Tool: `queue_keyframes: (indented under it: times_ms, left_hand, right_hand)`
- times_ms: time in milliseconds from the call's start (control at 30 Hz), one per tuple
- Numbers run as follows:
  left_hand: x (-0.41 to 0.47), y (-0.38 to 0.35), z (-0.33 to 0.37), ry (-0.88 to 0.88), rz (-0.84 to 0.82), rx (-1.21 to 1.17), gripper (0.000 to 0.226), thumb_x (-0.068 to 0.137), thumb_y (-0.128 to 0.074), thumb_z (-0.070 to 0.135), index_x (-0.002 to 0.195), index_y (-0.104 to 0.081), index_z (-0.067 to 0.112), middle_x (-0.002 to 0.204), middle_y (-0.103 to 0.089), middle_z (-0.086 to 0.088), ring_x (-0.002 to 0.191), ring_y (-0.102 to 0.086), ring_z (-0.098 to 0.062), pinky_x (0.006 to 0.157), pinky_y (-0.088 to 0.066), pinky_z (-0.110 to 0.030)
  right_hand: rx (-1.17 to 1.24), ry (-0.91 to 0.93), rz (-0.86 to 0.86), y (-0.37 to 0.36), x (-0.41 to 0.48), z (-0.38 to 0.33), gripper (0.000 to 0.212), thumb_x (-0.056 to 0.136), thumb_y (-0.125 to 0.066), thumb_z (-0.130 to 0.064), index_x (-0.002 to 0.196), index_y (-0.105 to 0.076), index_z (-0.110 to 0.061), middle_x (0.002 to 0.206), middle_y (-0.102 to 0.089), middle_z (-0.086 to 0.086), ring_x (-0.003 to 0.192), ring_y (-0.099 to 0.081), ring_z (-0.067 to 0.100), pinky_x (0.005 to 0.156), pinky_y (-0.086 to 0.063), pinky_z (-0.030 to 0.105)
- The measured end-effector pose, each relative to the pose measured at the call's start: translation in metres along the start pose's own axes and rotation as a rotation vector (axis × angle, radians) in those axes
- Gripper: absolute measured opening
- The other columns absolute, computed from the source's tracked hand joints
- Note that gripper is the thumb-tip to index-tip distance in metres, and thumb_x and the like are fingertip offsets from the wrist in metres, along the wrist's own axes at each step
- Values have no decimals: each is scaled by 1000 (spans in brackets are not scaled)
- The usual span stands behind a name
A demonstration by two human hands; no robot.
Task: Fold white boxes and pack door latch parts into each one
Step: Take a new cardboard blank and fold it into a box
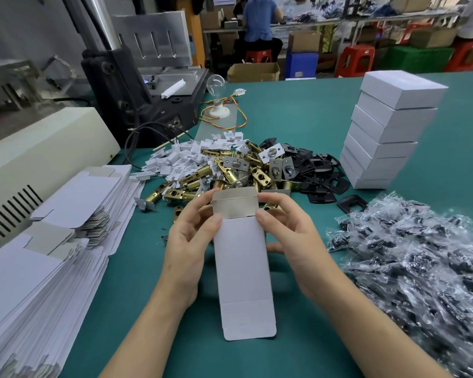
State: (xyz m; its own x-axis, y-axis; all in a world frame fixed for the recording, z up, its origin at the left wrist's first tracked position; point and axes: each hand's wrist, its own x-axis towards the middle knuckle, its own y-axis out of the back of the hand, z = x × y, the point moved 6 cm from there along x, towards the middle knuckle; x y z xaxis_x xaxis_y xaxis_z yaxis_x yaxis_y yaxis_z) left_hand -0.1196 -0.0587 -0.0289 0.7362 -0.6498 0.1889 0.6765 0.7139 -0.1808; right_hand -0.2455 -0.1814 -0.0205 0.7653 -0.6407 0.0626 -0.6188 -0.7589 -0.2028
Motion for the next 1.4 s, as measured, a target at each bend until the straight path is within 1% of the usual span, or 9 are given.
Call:
queue_keyframes:
  times_ms: [300,400,533,667,800,900,1000,1167,1400]
  left_hand:
    - [-2,-3,3,-42,-28,109,11,91,-70,34,97,-78,38,107,-74,2,103,-67,-20,89,-57,-36]
    - [-2,-6,4,-21,-45,94,21,88,-65,50,97,-77,34,105,-75,0,98,-70,-17,80,-58,-28]
    - [-3,-6,7,-83,-38,192,20,90,-67,47,94,-76,30,105,-76,0,104,-70,-20,90,-57,-37]
    - [-4,-10,5,-134,-89,349,8,94,-73,25,89,-76,31,91,-75,5,87,-68,-5,74,-53,-16]
    - [-3,-6,3,-158,-50,456,23,97,-73,14,85,-74,33,84,-72,8,78,-65,-4,69,-53,-17]
    - [-1,4,3,-140,71,407,18,98,-73,18,85,-75,30,81,-72,8,74,-64,-4,66,-54,-22]
    - [0,17,2,-124,206,355,15,100,-72,24,86,-74,30,84,-74,6,75,-65,-5,64,-52,-20]
    - [1,16,3,-119,187,309,11,96,-72,38,86,-72,32,82,-71,11,74,-61,0,67,-52,-19]
    - [-2,0,7,-98,-31,211,26,89,-67,51,87,-68,25,96,-70,-13,96,-63,-39,87,-52,-51]
  right_hand:
    - [-49,13,18,4,1,-4,19,102,-61,-14,93,-69,-28,89,-70,4,83,-68,8,62,-55,21]
    - [-60,10,14,4,1,-5,19,102,-61,-15,91,-70,-28,95,-71,12,85,-68,10,64,-55,21]
    - [-112,15,-34,-1,0,-5,15,97,-64,-30,85,-70,-25,91,-72,5,85,-66,13,67,-54,24]
    - [-299,93,-79,-6,-2,-5,9,95,-71,-25,86,-72,-25,85,-71,-6,80,-65,7,68,-52,21]
    - [-365,97,-55,-4,0,-2,6,95,-71,-29,89,-72,-29,86,-71,-9,81,-66,5,69,-53,25]
    - [-265,-6,-79,-1,0,2,15,89,-69,-47,99,-69,-37,90,-75,-7,87,-70,7,66,-56,23]
    - [-196,-123,-182,-5,-1,13,29,90,-71,-40,116,-57,-37,97,-78,0,93,-74,15,71,-61,35]
    - [-244,-55,-108,-2,1,14,25,84,-72,-45,105,-61,-37,95,-76,1,87,-71,21,73,-56,40]
    - [-277,6,-96,1,2,10,17,84,-69,-46,90,-66,-31,84,-72,-8,73,-60,3,64,-45,21]
